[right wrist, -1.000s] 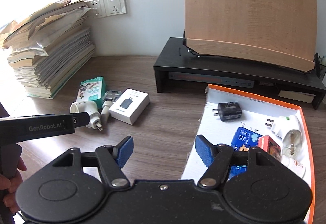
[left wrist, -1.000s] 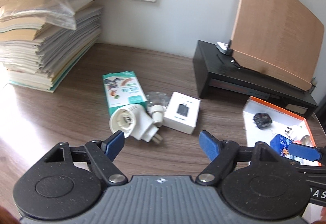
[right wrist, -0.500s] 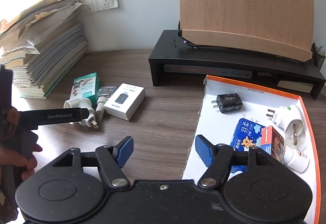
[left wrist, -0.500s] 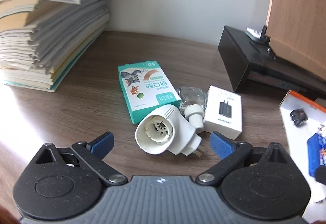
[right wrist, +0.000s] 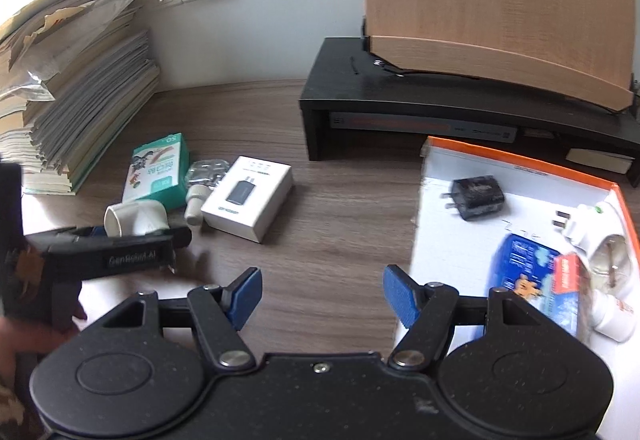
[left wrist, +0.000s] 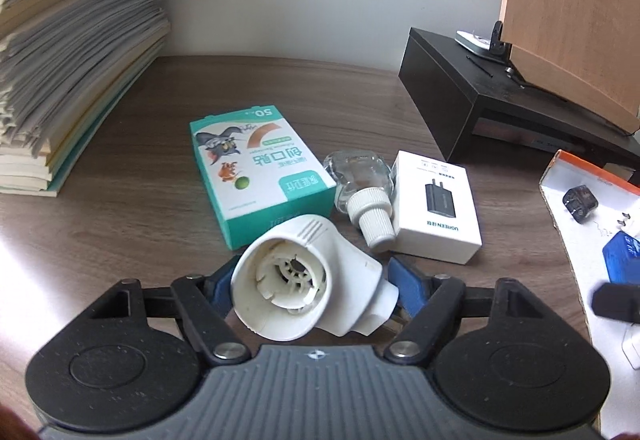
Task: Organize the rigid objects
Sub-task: 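Grasp the white repellent heater with the left gripper while the right grasps the white UGREEN box, then carry the white heater and UGREEN box over the white box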
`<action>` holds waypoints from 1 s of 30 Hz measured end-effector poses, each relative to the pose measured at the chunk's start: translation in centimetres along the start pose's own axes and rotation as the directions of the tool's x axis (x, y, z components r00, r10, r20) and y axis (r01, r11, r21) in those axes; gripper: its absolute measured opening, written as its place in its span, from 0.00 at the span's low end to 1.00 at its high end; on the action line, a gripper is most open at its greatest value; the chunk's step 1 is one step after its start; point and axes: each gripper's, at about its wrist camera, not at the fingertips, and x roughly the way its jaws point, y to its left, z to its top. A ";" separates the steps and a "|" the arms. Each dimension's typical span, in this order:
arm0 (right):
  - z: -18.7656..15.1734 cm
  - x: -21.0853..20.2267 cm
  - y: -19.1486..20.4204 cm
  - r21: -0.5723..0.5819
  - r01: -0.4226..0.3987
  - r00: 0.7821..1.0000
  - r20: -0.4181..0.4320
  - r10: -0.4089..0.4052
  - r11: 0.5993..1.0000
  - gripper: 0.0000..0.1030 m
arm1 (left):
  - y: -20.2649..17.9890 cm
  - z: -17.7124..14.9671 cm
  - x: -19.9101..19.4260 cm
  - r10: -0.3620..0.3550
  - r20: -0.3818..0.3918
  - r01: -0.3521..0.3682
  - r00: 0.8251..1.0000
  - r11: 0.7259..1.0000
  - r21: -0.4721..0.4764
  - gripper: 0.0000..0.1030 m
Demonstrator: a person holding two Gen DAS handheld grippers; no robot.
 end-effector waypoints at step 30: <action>4.5 9.2 6.8 0.064 0.070 0.997 -0.017 -0.069 0.996 0.68 | 4.3 -1.9 -6.2 -0.032 0.064 0.037 0.997 0.996 -0.080 0.76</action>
